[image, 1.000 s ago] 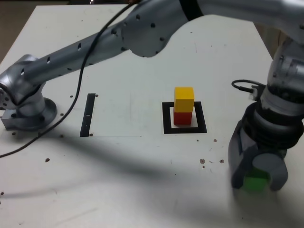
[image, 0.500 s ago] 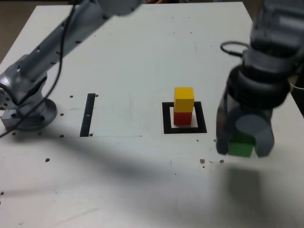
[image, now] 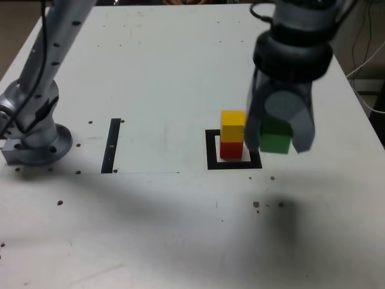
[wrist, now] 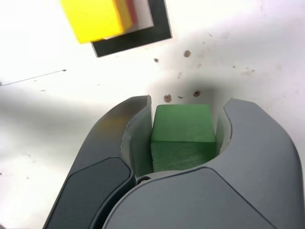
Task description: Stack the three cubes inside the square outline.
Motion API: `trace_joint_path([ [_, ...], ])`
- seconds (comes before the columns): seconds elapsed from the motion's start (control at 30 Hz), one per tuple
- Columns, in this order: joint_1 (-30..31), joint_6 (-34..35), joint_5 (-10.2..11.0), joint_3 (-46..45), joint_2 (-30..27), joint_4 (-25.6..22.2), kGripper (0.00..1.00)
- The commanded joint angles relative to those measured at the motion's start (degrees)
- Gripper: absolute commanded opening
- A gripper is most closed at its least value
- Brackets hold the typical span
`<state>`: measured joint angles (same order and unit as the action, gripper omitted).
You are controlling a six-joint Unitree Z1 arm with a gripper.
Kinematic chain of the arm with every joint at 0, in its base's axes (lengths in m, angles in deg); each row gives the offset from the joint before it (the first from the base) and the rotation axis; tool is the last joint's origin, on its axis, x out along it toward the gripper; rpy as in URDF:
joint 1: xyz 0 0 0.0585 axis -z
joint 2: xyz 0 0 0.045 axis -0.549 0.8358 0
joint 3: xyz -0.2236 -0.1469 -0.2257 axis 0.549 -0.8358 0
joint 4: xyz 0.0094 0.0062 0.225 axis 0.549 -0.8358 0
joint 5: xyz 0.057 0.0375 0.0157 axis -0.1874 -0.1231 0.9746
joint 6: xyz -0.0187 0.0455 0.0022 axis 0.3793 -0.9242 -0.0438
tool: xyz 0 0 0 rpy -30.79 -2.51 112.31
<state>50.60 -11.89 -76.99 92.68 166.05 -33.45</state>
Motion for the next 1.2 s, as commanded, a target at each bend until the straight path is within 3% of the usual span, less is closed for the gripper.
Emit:
trace_joint_path([
  [0.0,-0.72,-0.41,0.00,-1.16,-1.84,-0.72,0.29],
  [0.63,-8.54,-5.16,-0.02,-12.32,-10.78,-0.56,0.29],
  [1.17,-13.07,-7.12,-0.32,-18.77,-13.65,0.38,0.30],
])
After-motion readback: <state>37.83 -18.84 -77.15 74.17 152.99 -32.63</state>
